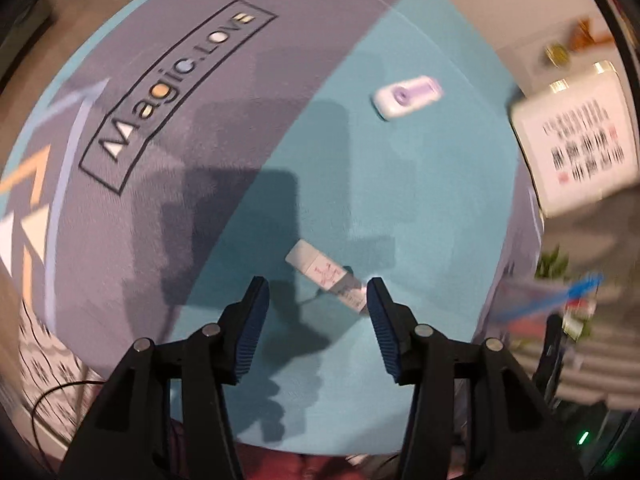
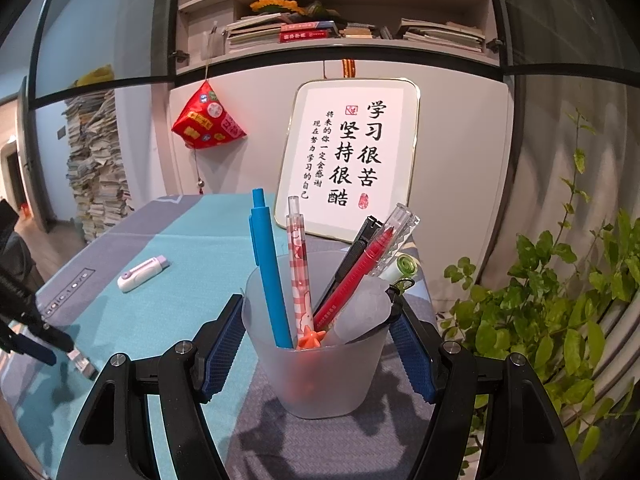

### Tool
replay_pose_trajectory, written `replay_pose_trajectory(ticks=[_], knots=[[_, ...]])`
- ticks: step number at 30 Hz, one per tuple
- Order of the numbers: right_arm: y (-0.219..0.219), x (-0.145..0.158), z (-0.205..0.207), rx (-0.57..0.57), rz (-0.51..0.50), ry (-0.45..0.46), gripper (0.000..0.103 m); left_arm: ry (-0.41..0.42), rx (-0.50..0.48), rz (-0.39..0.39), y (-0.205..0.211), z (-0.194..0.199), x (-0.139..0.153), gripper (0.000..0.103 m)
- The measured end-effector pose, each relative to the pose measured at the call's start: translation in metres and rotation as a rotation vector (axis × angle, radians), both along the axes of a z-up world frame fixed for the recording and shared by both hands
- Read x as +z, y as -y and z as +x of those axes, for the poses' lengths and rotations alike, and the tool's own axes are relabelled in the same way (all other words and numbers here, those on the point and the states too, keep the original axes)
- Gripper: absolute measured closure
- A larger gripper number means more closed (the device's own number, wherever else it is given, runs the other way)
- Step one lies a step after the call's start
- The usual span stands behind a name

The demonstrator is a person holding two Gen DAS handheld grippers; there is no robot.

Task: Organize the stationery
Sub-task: 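Grasp the small white eraser on the mat with the left tool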

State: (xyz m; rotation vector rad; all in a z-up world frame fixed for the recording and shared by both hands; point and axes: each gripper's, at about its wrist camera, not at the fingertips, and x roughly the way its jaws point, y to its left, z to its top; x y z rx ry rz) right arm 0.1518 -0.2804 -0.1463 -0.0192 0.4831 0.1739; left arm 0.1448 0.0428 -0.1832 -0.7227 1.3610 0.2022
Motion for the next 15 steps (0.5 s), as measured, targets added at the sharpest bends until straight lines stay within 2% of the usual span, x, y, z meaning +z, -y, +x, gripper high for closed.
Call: replay_pose_trajectory(ticks=[9, 10, 11, 12, 13, 15], knots=[[0.002, -0.002, 0.000, 0.011, 0.012, 0.001, 0.031, -0.048, 0.059, 0.064, 0.018, 0.024, -0.004, 0.056], [0.003, -0.001, 0.000, 0.011, 0.012, 0.002, 0.031, -0.052, 0.055, 0.073, 0.020, 0.026, -0.005, 0.062], [0.002, -0.002, 0.000, 0.011, 0.012, 0.003, 0.031, -0.050, 0.039, 0.094, 0.023, 0.030, -0.004, 0.078], [0.002, -0.002, 0.000, 0.011, 0.012, 0.004, 0.031, -0.047, 0.015, 0.087, 0.026, 0.034, -0.007, 0.085], [0.002, -0.002, 0.000, 0.011, 0.012, 0.005, 0.031, -0.046, -0.017, 0.078, 0.030, 0.038, -0.008, 0.088], [0.002, -0.002, 0.000, 0.012, 0.014, 0.003, 0.031, -0.024, -0.075, 0.091, 0.036, 0.042, -0.006, 0.089]])
